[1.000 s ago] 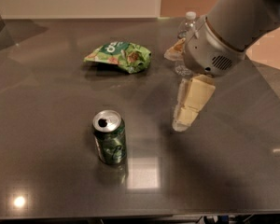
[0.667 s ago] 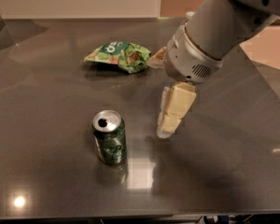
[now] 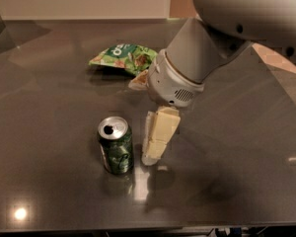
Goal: Knock green can over
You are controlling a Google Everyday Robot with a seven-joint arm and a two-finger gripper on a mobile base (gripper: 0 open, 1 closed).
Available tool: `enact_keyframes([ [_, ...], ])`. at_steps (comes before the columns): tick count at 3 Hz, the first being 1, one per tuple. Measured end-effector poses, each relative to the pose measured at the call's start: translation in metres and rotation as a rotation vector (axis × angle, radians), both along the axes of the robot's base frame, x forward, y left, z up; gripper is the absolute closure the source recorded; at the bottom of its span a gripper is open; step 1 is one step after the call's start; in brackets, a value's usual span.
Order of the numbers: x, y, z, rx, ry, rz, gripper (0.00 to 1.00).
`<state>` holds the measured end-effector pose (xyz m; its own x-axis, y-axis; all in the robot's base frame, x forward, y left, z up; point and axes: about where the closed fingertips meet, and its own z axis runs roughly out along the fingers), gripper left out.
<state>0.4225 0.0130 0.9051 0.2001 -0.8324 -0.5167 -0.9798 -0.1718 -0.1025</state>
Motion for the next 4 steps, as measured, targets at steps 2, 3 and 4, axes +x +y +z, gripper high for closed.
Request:
enact_keyframes([
  [2, -0.027, 0.039, -0.013, 0.070, 0.039, 0.061, 0.00],
  [3, -0.033, 0.050, -0.016, 0.083, 0.058, 0.065, 0.16],
  [4, -0.034, 0.052, -0.017, 0.083, 0.073, 0.054, 0.40],
])
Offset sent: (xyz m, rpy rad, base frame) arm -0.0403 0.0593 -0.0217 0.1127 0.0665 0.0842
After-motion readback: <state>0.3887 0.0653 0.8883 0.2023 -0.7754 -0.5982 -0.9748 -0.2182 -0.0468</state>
